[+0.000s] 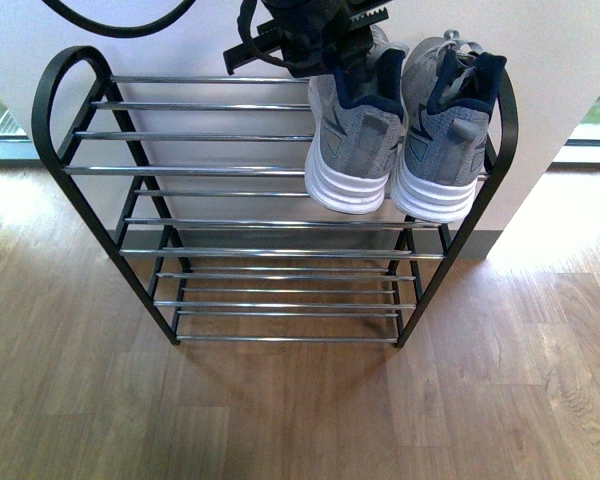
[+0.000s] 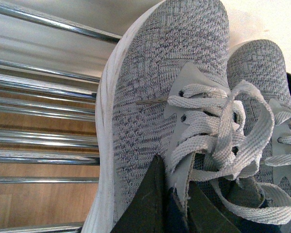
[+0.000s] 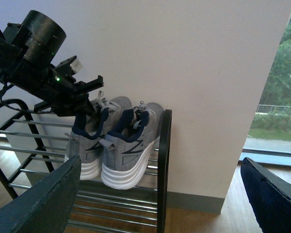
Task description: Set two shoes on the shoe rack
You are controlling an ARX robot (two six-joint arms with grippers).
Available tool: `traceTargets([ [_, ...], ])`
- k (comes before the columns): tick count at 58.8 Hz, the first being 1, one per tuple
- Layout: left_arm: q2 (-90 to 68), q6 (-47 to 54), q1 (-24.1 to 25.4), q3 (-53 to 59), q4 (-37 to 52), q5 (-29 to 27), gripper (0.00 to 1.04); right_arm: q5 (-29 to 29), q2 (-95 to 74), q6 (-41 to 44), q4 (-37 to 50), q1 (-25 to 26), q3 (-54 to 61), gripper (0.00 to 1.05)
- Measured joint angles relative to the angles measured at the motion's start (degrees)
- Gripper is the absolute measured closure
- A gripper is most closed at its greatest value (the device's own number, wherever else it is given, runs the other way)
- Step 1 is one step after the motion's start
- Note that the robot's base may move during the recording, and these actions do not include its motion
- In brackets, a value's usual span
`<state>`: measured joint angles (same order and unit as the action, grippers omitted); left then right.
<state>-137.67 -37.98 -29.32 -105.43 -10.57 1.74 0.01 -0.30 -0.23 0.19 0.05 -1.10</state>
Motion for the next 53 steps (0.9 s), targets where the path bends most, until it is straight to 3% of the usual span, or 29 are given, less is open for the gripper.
traceTargets([
  [6,0.00,-1.75,0.22,1.29,2.05,0.66,1.02,-0.02,0.02,0.00,0.00,0.00,0.00,0.09],
  [10,0.00,-2.47,0.39,1.92,3.85,1.84,0.91,-0.02,0.00,0.00,0.00,0.00,0.00,0.09],
  [23,4.57,-6.23,0.72,6.38,5.81,5.51,0.39,-0.02,0.02,0.00,0.00,0.00,0.00,0.09],
  [31,11.28,-3.41,0.68,9.38,6.29,2.34,0.14,-0.02,0.00,0.00,0.00,0.00,0.00,0.09],
  [33,12.72,0.50,0.52,12.11,13.27,-3.69,0.18,-0.02,0.02,0.00,0.00,0.00,0.00,0.09],
  [35,14.73,7.21,0.46,17.46,25.75,-13.27,0.25,-0.04,0.00,0.02,0.00,0.00,0.00,0.09],
  [39,18.91,18.40,1.38,28.57,43.36,-23.23,0.37,0.00,0.02,0.02,0.00,0.00,0.00,0.09],
  [46,25.97,29.62,4.66,44.41,60.85,-24.72,0.54,0.02,0.00,0.00,0.00,0.00,0.00,0.09],
  [53,33.70,34.21,8.85,57.81,69.09,-22.56,0.72,-0.02,0.00,0.00,0.00,0.00,0.00,0.09],
])
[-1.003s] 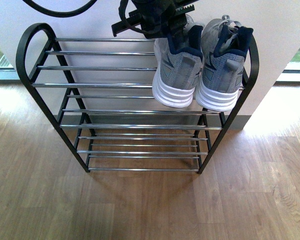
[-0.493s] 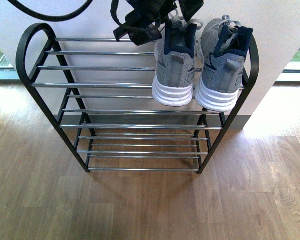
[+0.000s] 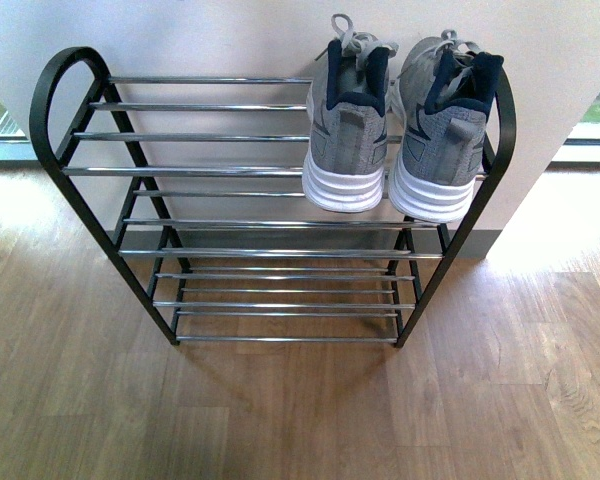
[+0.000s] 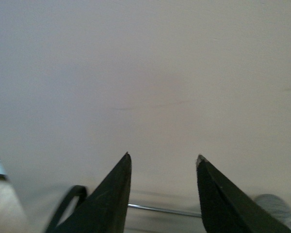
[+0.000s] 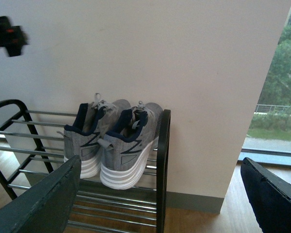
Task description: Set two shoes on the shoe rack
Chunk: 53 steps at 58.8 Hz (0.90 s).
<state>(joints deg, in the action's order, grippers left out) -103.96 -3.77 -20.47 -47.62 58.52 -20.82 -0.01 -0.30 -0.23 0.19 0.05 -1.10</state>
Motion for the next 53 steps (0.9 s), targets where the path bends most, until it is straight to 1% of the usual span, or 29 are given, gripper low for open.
traceTargets([
  [2,1.66,0.72,0.87,2.67,0.90,0.52,0.77,0.00,0.00,0.00,0.00,0.00,0.00,0.09],
  [3,3.17,1.16,1.60,5.11,1.57,1.16,0.81,0.00,0.00,0.00,0.00,0.00,0.00,0.09],
  [5,4.85,1.57,2.29,7.89,2.25,2.03,0.87,0.00,0.00,0.02,0.00,0.00,0.00,0.09],
  [6,5.16,1.57,2.40,8.37,2.36,2.03,0.87,0.00,0.00,0.00,0.00,0.00,0.00,0.09],
  [9,7.19,2.05,3.08,11.74,3.04,3.45,0.95,0.02,0.00,0.00,0.00,0.00,0.00,0.09],
  [10,8.37,2.29,3.54,13.64,3.39,4.26,0.99,0.02,0.00,0.02,0.00,0.00,0.00,0.09],
  [13,10.23,2.49,4.24,16.46,3.85,5.29,1.03,0.02,0.00,0.02,0.00,0.00,0.00,0.09],
  [22,16.83,2.91,7.23,24.30,4.59,7.82,1.03,0.02,0.00,0.00,0.00,0.00,0.00,0.09],
  [27,18.38,2.93,8.85,28.11,7.98,9.18,1.03,0.00,0.02,0.00,0.00,0.00,0.00,0.09],
  [30,19.43,2.95,9.53,30.01,8.09,10.03,1.03,0.00,0.02,0.02,0.00,0.00,0.00,0.09],
  [35,23.63,3.02,10.97,34.07,7.26,11.91,1.03,0.02,0.00,0.02,0.00,0.00,0.00,0.09],
  [53,36.17,3.13,14.34,40.61,1.49,14.91,1.03,0.02,0.00,0.02,0.00,0.00,0.00,0.09],
])
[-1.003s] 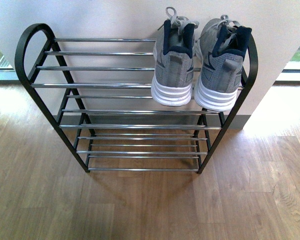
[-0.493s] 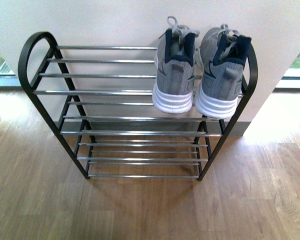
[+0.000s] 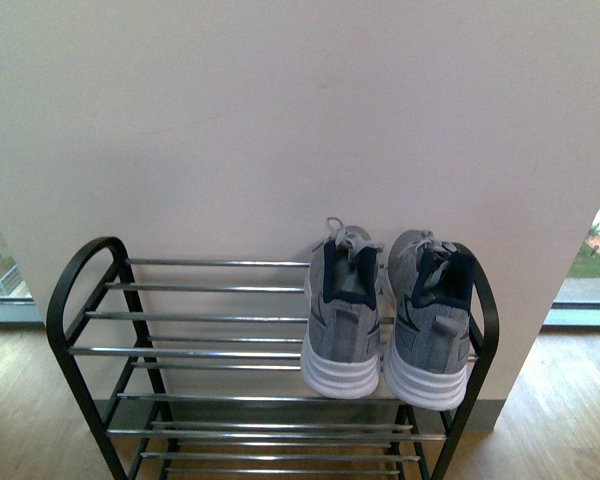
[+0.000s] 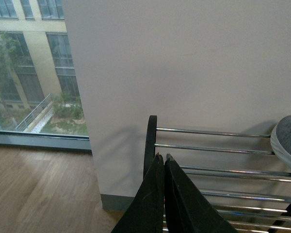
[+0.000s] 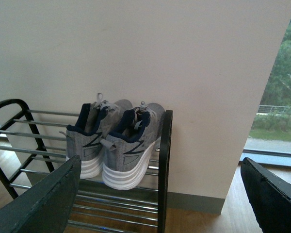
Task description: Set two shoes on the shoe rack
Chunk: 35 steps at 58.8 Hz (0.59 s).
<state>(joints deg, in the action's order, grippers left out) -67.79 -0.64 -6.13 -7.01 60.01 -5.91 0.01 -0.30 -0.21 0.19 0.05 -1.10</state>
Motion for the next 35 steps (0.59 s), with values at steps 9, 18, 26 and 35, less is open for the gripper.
traceTargets([
  [9,6.67,0.02,1.27,2.29,-4.37,1.29,1.03,-0.02,0.00,-0.02,0.00,0.00,0.00,0.09],
  [18,15.28,0.04,5.84,4.35,-10.91,5.40,1.03,0.00,0.00,-0.02,0.00,0.00,0.00,0.09],
  [26,22.36,0.04,5.88,5.44,-16.72,5.84,1.03,0.00,0.00,0.00,0.00,0.00,0.00,0.09],
  [35,28.44,0.04,5.88,6.12,-22.08,5.84,1.03,-0.02,0.00,0.00,0.00,0.00,0.00,0.09],
])
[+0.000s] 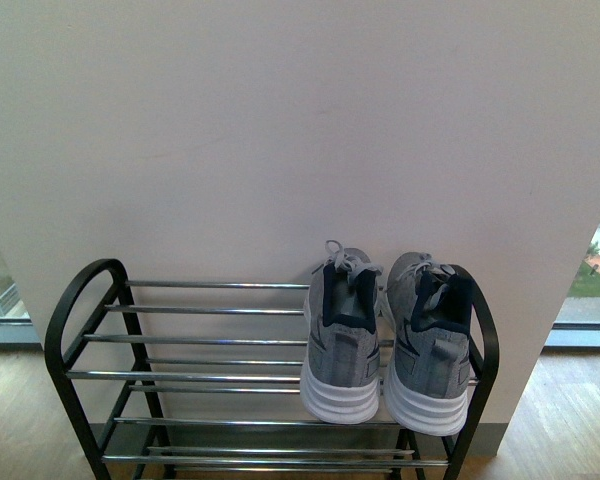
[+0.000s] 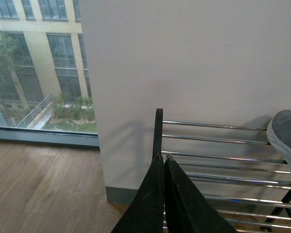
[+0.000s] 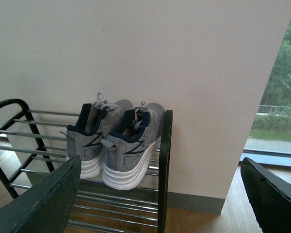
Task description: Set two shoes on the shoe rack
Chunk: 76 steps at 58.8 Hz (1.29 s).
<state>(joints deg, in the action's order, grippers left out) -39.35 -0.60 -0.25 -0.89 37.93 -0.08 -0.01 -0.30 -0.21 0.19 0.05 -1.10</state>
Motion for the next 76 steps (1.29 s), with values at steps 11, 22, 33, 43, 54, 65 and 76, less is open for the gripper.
traceTargets([
  [11,7.65,0.02,0.00,0.02,-6.78,0.02,1.03,0.00,0.00,0.00,0.00,0.00,0.00,0.09],
  [22,13.27,0.00,0.00,0.04,-12.04,0.02,1.04,0.00,0.00,0.00,0.00,0.00,0.00,0.09],
  [33,18.01,0.00,0.00,0.04,-16.59,0.02,1.03,0.02,0.00,-0.02,0.00,0.00,0.00,0.09],
  [43,21.94,0.00,0.00,0.04,-20.48,0.02,1.03,0.02,0.00,-0.02,0.00,0.00,0.00,0.09],
  [54,25.57,0.02,0.00,0.04,-24.15,0.02,1.03,0.02,0.00,0.00,0.00,0.00,0.00,0.09],
  [65,28.52,0.00,0.00,0.04,-27.04,0.02,1.04,0.02,0.00,0.00,0.00,0.00,0.00,0.09],
  [76,38.14,0.02,0.00,0.02,-37.53,0.04,1.03,0.00,0.00,0.00,0.00,0.00,0.00,0.09],
])
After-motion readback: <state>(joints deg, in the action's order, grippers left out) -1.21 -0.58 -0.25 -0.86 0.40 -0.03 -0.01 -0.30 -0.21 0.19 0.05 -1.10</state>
